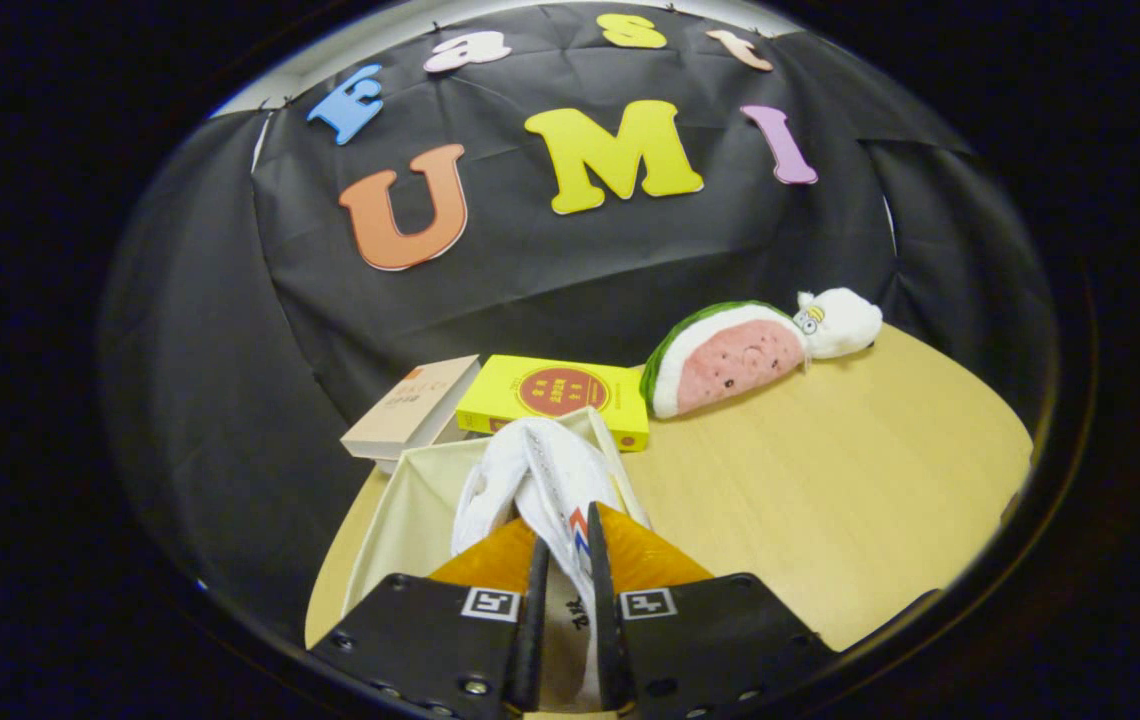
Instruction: Open the storage box then place both shoes into the box .Put the left shoe in first, then the right shoe, with the right side of both shoes facing outward in a uniform manner.
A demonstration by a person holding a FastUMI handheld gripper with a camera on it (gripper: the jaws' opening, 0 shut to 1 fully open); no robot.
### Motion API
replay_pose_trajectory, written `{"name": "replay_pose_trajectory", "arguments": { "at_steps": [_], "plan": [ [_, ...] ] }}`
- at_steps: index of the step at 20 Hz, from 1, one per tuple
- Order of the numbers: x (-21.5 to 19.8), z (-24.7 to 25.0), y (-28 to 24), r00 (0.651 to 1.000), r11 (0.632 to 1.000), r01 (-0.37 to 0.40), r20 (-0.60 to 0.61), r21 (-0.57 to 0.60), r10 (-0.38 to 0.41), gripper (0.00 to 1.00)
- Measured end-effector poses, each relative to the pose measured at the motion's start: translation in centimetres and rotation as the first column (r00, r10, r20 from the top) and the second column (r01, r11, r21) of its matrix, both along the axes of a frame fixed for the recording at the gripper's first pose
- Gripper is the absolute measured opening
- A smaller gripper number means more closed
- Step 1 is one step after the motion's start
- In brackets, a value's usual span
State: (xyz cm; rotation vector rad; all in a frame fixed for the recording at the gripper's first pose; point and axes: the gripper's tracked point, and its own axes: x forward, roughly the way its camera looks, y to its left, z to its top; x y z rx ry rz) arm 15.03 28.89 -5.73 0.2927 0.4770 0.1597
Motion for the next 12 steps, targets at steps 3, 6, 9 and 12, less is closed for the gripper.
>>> {"name": "replay_pose_trajectory", "arguments": {
  "at_steps": [3, 6, 9, 12],
  "plan": [
    [-0.8, 0.6, -0.9, 0.999, 1.000, -0.008, 0.041, 0.026, 0.007, 0.52],
    [-2.0, 3.0, -3.2, 0.985, 0.998, 0.025, 0.170, -0.060, -0.014, 0.84],
    [-4.4, 5.2, -6.2, 0.955, 0.989, 0.074, 0.293, -0.131, -0.033, 0.95],
    [-7.6, 5.4, -10.3, 0.928, 0.977, 0.160, 0.359, -0.139, -0.101, 0.96]
  ]
}}
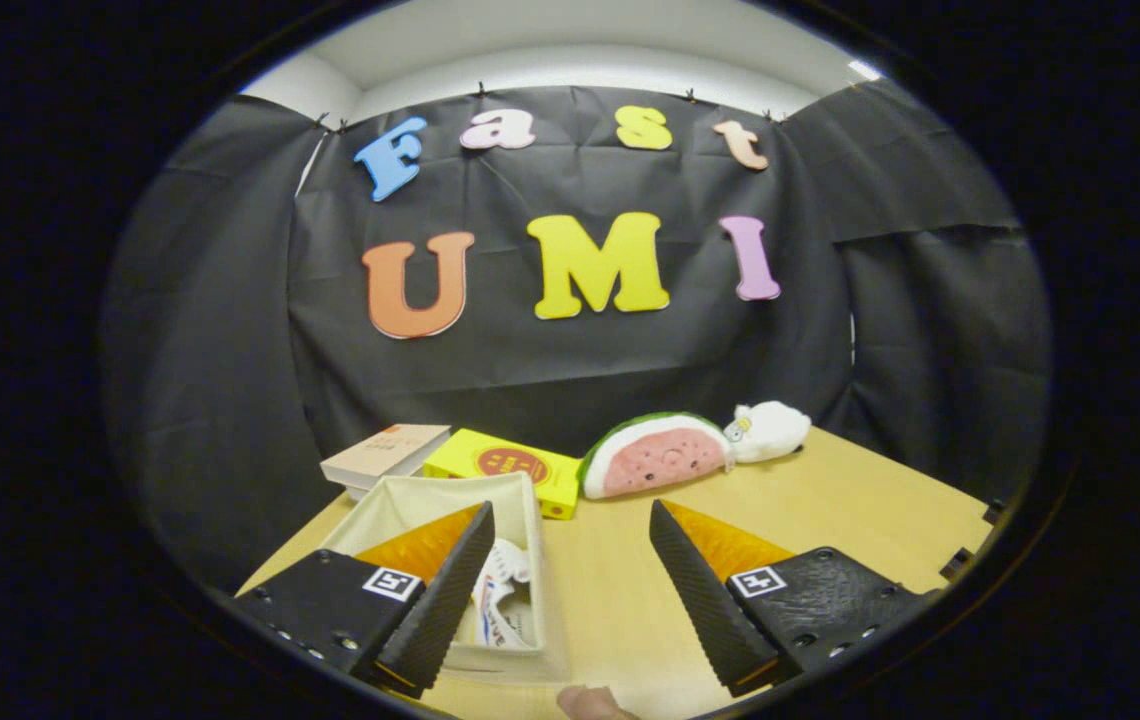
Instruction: Open the storage box then place both shoes into the box .Put the left shoe in first, then the right shoe, with the right side of both shoes facing outward in a uniform manner.
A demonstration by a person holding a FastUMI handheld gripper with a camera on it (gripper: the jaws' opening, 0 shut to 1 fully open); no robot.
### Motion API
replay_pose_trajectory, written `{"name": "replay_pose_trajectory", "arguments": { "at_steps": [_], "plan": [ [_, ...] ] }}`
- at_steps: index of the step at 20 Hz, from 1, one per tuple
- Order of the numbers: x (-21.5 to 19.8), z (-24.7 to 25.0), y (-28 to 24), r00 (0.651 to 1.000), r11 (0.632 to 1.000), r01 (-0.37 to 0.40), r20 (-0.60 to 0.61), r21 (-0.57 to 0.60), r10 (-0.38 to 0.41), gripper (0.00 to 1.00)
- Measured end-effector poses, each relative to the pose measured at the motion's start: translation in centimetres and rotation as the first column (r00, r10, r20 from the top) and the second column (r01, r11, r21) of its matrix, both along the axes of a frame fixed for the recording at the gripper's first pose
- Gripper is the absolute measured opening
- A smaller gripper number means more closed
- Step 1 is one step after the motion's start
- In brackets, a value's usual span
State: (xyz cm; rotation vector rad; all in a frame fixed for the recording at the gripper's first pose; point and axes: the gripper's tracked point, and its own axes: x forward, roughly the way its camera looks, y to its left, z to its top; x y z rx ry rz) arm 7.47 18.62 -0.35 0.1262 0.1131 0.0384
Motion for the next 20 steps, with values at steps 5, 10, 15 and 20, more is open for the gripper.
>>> {"name": "replay_pose_trajectory", "arguments": {
  "at_steps": [5, 10, 15, 20],
  "plan": [
    [-3.3, -1.0, -6.7, 0.998, 0.998, 0.037, 0.057, 0.046, -0.040, 0.96],
    [-6.7, 1.5, -11.2, 0.971, 0.996, 0.061, 0.234, -0.063, -0.045, 0.96],
    [-10.2, 2.5, -12.0, 0.968, 1.000, -0.017, 0.250, -0.021, 0.022, 0.96],
    [-11.8, 3.0, -13.4, 0.961, 0.999, -0.016, 0.275, -0.038, 0.026, 0.96]
  ]
}}
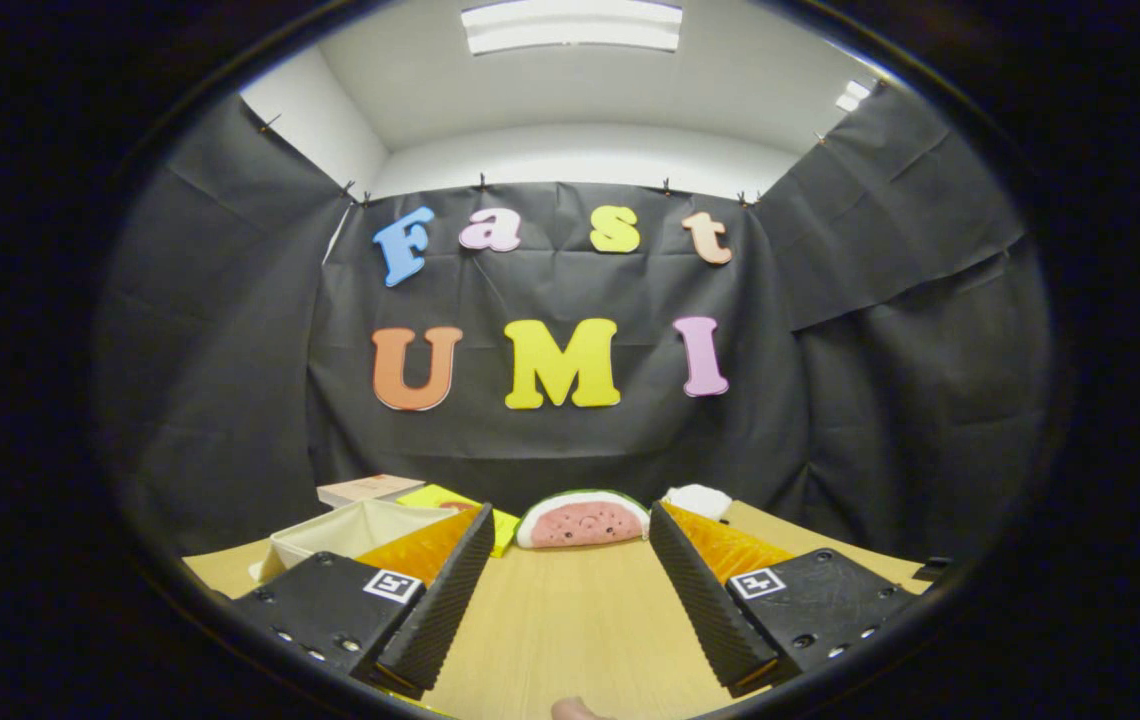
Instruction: Open the storage box then place both shoes into the box .Put the left shoe in first, then the right shoe, with the right side of both shoes facing outward in a uniform manner.
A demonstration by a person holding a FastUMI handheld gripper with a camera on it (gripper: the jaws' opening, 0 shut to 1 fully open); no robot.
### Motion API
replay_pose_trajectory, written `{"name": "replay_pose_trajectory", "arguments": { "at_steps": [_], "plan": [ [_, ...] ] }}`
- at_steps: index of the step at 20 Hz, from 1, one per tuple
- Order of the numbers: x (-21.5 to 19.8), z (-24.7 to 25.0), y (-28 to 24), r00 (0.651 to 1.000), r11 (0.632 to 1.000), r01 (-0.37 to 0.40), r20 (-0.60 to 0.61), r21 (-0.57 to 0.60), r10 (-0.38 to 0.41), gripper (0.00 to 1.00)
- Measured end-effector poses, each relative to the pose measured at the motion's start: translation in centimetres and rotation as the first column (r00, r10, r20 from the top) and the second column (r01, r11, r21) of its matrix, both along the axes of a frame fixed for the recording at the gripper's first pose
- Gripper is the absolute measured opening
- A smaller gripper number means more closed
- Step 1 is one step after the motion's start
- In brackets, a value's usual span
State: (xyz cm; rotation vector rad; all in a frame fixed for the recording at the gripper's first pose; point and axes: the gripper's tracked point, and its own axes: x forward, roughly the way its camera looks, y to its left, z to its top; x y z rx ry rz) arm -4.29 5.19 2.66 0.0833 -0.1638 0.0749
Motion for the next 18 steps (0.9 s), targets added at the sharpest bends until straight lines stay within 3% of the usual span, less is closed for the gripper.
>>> {"name": "replay_pose_trajectory", "arguments": {
  "at_steps": [13, 18],
  "plan": [
    [0.8, -2.7, -0.8, 0.999, 1.000, 0.005, -0.052, 0.011, -0.005, 0.96],
    [0.3, -1.7, -1.7, 1.000, 0.999, 0.006, 0.011, 0.049, -0.006, 0.96]
  ]
}}
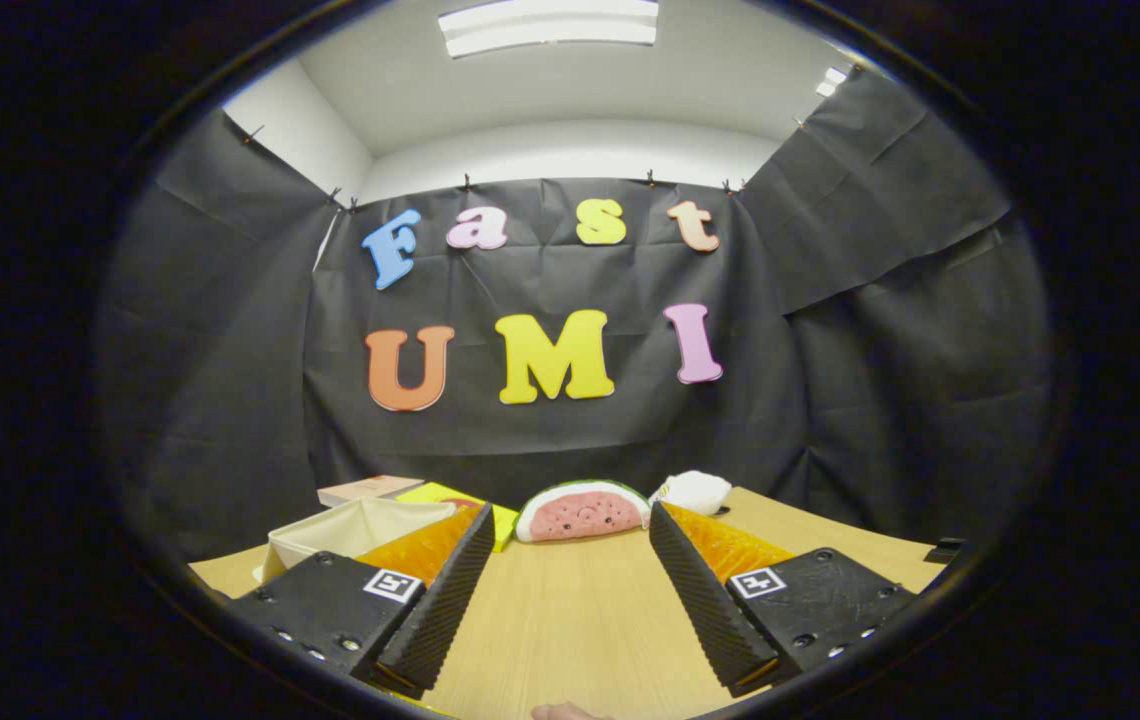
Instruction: Open the storage box then place both shoes into the box .Put the left shoe in first, then the right shoe, with the right side of both shoes facing outward in a uniform manner.
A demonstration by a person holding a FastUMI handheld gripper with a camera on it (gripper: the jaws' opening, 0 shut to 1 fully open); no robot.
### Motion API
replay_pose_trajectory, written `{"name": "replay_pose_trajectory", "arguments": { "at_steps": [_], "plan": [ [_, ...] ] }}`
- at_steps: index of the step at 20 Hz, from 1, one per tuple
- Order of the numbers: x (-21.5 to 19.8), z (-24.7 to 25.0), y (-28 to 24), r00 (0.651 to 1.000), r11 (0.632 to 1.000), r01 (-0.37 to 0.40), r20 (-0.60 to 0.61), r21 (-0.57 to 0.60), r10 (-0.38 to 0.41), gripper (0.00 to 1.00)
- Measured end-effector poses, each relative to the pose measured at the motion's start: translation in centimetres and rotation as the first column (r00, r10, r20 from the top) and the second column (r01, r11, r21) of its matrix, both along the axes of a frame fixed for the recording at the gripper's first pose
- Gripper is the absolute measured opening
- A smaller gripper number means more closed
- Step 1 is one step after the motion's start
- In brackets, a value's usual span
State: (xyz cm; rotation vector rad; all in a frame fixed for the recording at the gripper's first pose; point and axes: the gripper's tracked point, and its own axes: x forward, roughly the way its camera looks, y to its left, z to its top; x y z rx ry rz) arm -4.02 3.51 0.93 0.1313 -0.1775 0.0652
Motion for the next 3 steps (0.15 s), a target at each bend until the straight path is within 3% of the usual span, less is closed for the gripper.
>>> {"name": "replay_pose_trajectory", "arguments": {
  "at_steps": [3],
  "plan": [
    [-0.48, -0.27, 0.42, 1.000, 1.000, -0.026, 0.002, -0.004, 0.026, 0.96]
  ]
}}
